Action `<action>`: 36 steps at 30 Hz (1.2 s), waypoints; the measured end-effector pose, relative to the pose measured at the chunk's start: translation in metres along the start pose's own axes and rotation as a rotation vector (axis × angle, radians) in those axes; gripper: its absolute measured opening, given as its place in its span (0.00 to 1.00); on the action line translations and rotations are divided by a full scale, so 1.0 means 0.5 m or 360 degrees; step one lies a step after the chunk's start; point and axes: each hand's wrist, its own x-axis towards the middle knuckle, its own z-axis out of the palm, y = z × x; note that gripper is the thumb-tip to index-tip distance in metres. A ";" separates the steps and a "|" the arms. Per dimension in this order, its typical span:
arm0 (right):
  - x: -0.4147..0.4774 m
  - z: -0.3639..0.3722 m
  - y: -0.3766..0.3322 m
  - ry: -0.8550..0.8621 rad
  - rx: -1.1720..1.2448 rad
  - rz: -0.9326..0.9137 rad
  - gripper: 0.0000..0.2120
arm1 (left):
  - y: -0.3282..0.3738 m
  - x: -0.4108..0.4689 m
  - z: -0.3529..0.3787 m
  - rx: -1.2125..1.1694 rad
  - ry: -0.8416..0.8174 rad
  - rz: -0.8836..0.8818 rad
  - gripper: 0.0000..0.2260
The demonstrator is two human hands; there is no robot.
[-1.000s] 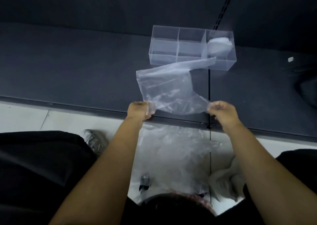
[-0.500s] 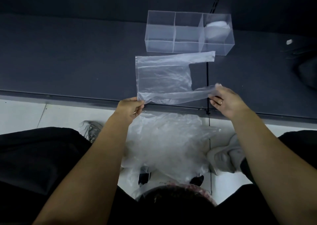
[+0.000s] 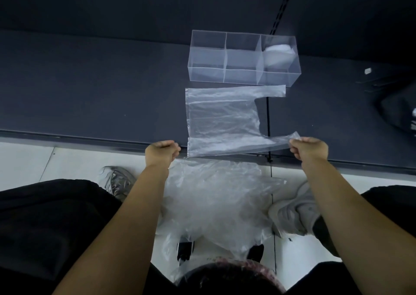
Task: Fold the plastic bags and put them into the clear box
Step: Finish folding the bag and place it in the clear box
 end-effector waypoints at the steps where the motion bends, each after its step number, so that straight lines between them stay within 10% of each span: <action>1: 0.000 -0.004 0.003 -0.0038 -0.0072 -0.0010 0.04 | 0.002 -0.002 0.009 0.0074 -0.0017 0.0051 0.06; 9: -0.016 -0.024 0.001 0.0087 -0.0469 0.0052 0.10 | 0.030 -0.018 0.053 0.1208 -0.0072 0.0326 0.16; 14: -0.080 0.071 -0.048 0.0582 -0.0739 -0.0776 0.15 | 0.050 -0.013 0.089 0.1220 0.0488 0.1112 0.12; 20: -0.211 0.328 -0.058 -0.0659 -0.1021 -0.1654 0.22 | 0.029 0.085 0.140 0.2163 -0.0041 0.1486 0.28; 27: -0.076 0.272 -0.006 -0.0401 -0.1796 -0.1560 0.36 | 0.002 0.114 0.140 0.2199 -0.0014 0.1500 0.31; 33: 0.025 0.150 -0.024 0.0042 -0.1774 -0.1094 0.37 | 0.000 0.116 0.141 0.2230 -0.0003 0.1485 0.33; 36: 0.011 0.202 -0.065 0.0017 -0.1626 -0.1331 0.32 | -0.002 0.117 0.142 0.2205 0.0003 0.1500 0.33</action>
